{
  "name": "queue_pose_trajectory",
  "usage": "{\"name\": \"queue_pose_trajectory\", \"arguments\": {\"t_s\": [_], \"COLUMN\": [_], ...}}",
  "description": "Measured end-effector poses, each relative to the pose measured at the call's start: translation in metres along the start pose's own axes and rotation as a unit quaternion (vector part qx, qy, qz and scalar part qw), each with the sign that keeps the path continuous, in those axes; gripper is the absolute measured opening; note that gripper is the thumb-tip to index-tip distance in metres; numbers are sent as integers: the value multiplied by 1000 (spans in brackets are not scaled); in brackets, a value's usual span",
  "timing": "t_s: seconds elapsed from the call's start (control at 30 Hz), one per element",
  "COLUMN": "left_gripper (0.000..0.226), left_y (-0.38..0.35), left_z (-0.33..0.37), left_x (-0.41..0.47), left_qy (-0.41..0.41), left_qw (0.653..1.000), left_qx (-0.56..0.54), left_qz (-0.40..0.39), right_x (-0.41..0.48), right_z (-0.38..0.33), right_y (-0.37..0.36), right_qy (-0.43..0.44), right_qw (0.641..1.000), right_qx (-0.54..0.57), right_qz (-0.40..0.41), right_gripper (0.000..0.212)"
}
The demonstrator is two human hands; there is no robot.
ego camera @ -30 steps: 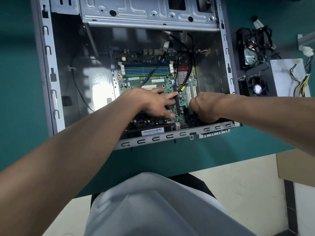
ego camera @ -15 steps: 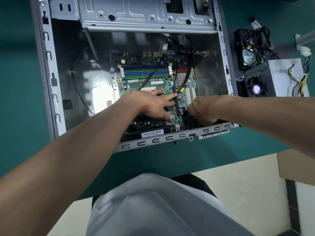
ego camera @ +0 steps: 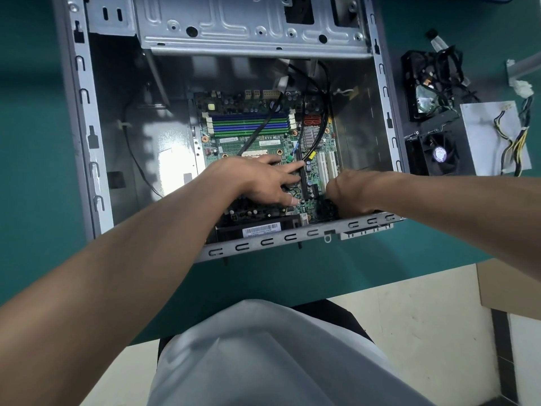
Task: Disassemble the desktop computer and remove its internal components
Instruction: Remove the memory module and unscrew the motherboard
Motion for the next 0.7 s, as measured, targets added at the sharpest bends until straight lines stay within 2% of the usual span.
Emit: {"name": "queue_pose_trajectory", "arguments": {"t_s": [0.23, 0.57, 0.7], "left_gripper": [66, 66, 66], "left_y": [-1, 0, 0], "left_z": [-1, -1, -1], "left_x": [1, 0, 0], "left_qy": [-1, 0, -1], "left_qw": [1000, 1000, 1000], "left_qx": [1, 4, 5], "left_qz": [1, 5, 6], "right_x": [6, 2, 4], "right_z": [2, -2, 3], "right_y": [-8, -6, -3], "right_qy": [-3, -9, -23], "right_qw": [999, 999, 999], "right_qx": [27, 28, 34], "right_qz": [-33, -24, 3], "right_gripper": [33, 35, 33]}}
Point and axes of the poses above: each hand's wrist, its own x-axis towards the middle knuckle, its own y-axis out of the back of the hand, z = x × y, the point moved 7 cm from there along x, towards the middle knuckle, and after that the axes turned 12 degrees about -z, right-handed, at the moved point
